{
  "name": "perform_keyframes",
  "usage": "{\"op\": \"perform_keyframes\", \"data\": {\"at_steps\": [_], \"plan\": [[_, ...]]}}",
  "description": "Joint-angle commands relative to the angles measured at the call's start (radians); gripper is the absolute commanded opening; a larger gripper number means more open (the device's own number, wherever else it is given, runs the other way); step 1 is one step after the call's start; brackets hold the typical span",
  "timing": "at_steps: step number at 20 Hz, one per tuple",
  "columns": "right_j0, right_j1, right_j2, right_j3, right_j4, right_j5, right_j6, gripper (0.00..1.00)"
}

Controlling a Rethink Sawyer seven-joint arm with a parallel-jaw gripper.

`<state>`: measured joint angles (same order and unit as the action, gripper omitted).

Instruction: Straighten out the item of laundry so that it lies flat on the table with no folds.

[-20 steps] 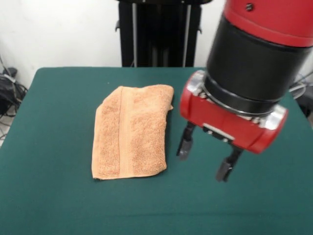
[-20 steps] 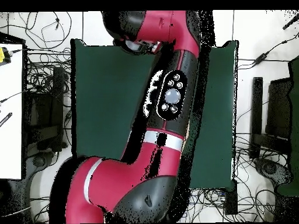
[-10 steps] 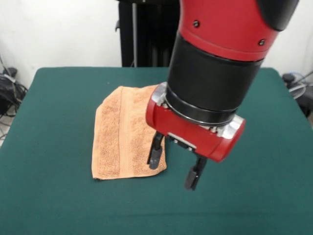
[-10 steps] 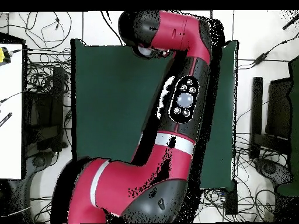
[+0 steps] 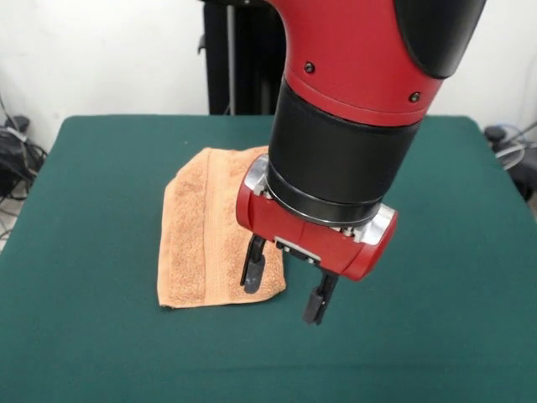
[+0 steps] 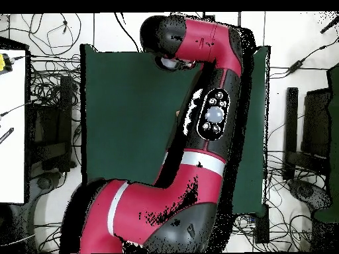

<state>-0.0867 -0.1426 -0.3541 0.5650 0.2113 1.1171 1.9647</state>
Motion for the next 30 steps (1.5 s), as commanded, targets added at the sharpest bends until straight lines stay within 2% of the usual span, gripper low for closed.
{"op": "perform_keyframes", "data": {"at_steps": [1,20,30], "plan": [[-0.009,-0.042,0.13,0.235,-0.058,-0.01,-0.162,1.0],[-0.038,-0.052,0.172,0.309,-0.11,-0.075,-0.205,1.0],[-0.07,-0.044,0.184,0.28,-0.159,-0.069,-0.248,1.0]]}}
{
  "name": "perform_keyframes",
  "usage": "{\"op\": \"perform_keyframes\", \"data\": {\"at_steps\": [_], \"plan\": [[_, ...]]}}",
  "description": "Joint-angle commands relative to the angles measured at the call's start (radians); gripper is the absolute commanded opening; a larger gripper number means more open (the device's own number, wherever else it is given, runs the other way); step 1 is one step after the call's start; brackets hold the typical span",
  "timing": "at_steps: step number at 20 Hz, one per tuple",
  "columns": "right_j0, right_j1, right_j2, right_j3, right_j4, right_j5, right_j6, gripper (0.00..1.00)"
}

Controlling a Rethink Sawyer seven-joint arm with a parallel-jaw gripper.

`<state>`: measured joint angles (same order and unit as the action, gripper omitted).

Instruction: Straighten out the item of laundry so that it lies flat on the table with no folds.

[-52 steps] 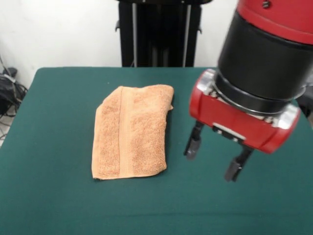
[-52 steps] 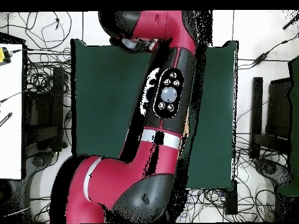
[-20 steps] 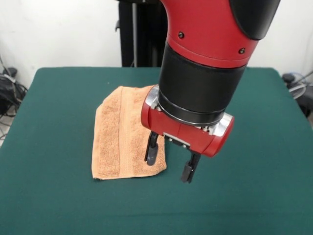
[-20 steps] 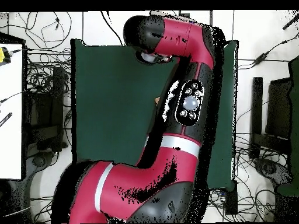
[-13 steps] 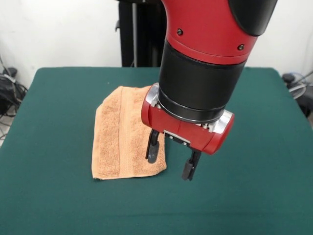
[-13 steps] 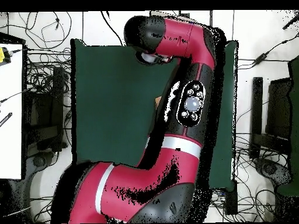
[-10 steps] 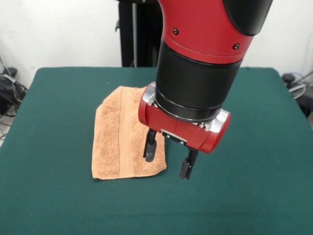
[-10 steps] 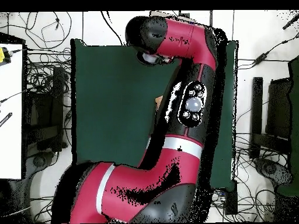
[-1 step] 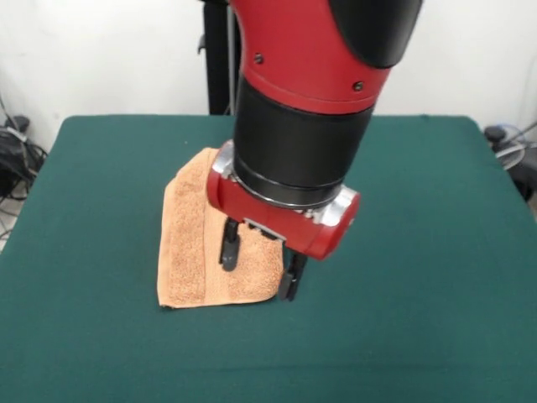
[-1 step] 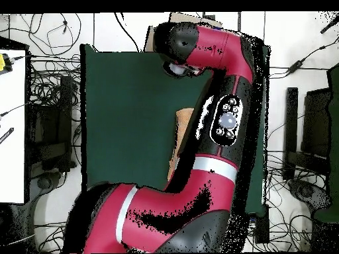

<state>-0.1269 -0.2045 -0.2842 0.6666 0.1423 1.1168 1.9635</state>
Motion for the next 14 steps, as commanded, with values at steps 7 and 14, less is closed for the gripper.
{"op": "perform_keyframes", "data": {"at_steps": [7,14], "plan": [[-0.066,0.011,0.167,0.225,-0.119,-0.141,-0.225,1.0],[-0.094,0.002,0.193,0.237,-0.169,-0.163,-0.232,1.0]]}}
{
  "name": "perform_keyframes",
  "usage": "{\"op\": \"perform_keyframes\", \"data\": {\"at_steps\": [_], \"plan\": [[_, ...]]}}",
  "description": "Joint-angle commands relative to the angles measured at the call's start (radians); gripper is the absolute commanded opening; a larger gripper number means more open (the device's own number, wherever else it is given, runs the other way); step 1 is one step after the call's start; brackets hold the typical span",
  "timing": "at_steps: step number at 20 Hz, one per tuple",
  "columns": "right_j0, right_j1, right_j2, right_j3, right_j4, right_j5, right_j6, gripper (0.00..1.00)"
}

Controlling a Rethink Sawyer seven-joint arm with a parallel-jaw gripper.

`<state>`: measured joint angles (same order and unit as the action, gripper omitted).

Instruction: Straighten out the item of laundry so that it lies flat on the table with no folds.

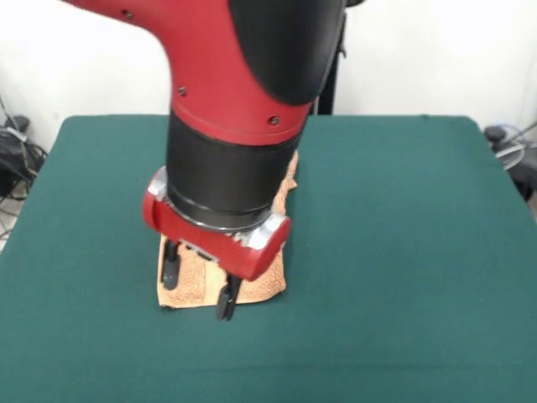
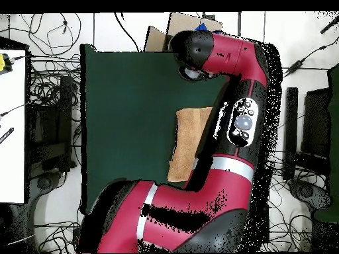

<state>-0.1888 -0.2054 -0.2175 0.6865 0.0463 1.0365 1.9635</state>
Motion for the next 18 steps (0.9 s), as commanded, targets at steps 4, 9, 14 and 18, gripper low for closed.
{"op": "perform_keyframes", "data": {"at_steps": [4,9,14,18], "plan": [[-0.04,-0.013,0.139,0.241,-0.089,-0.092,-0.226,1.0],[-0.055,-0.017,0.165,0.266,-0.105,-0.102,-0.228,1.0],[-0.064,-0.028,0.187,0.301,-0.121,-0.108,-0.223,1.0],[-0.065,-0.028,0.197,0.299,-0.136,-0.098,-0.222,1.0]]}}
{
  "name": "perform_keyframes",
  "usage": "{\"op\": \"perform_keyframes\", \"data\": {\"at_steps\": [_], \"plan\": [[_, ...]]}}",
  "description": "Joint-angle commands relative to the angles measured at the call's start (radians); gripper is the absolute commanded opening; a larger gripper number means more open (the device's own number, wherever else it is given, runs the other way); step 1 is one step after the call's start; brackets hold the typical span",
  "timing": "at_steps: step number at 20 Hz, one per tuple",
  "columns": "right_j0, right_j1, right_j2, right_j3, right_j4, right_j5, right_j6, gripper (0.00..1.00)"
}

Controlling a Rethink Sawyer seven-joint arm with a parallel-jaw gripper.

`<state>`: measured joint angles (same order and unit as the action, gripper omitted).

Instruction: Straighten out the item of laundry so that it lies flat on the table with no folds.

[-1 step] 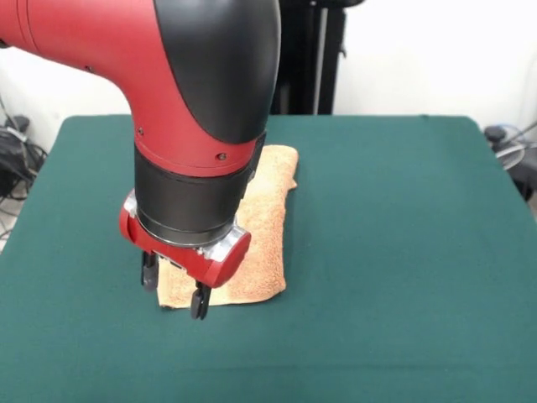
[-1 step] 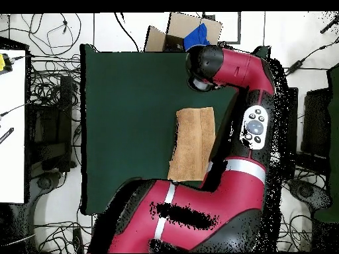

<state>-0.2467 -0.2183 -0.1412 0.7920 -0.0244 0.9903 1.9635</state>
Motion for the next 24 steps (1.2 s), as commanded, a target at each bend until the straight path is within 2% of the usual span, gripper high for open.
{"op": "perform_keyframes", "data": {"at_steps": [1,16,24], "plan": [[-0.008,-0.015,0.122,0.195,-0.069,-0.052,-0.222,1.0],[-0.009,0.001,0.149,0.196,-0.135,-0.049,-0.186,1.0],[-0.03,-0.008,0.169,0.238,-0.142,-0.028,-0.223,1.0]]}}
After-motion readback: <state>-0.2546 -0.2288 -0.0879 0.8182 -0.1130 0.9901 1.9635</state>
